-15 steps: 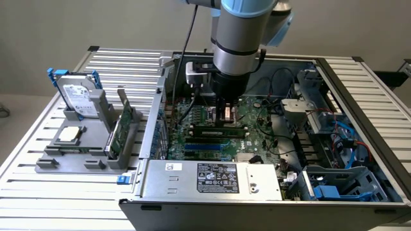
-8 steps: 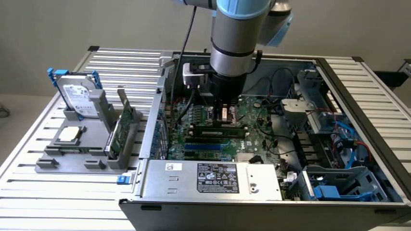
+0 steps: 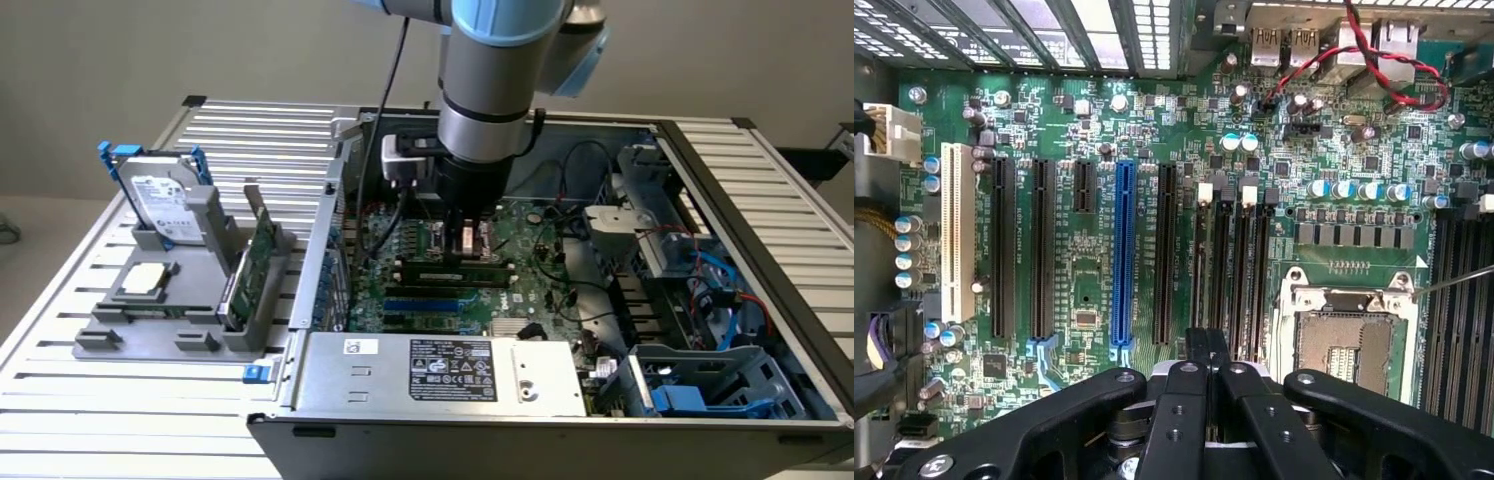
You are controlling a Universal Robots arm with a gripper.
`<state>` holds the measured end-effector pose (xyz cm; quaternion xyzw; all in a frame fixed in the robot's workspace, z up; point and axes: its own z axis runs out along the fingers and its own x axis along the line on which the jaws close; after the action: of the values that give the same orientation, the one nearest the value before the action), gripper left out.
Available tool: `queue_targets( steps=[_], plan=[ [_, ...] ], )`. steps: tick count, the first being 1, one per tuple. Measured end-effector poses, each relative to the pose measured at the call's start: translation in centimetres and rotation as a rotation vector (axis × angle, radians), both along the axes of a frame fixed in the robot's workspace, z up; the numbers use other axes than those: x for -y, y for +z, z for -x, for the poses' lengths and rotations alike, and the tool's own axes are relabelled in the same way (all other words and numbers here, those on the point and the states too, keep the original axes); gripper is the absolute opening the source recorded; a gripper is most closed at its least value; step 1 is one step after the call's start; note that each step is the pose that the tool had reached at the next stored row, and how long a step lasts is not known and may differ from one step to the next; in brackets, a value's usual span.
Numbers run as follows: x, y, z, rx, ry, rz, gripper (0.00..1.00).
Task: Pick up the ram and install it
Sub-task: 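Press down the ram until it locks into place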
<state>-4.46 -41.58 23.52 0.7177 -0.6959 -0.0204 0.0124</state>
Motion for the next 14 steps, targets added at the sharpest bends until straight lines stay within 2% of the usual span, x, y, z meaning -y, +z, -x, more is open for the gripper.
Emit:
queue_targets(
  steps=[14],
  plan=[
    [-0.03, -1.11, -0.1, -0.0017, 0.000, 0.0009, 0.11]
  ],
)
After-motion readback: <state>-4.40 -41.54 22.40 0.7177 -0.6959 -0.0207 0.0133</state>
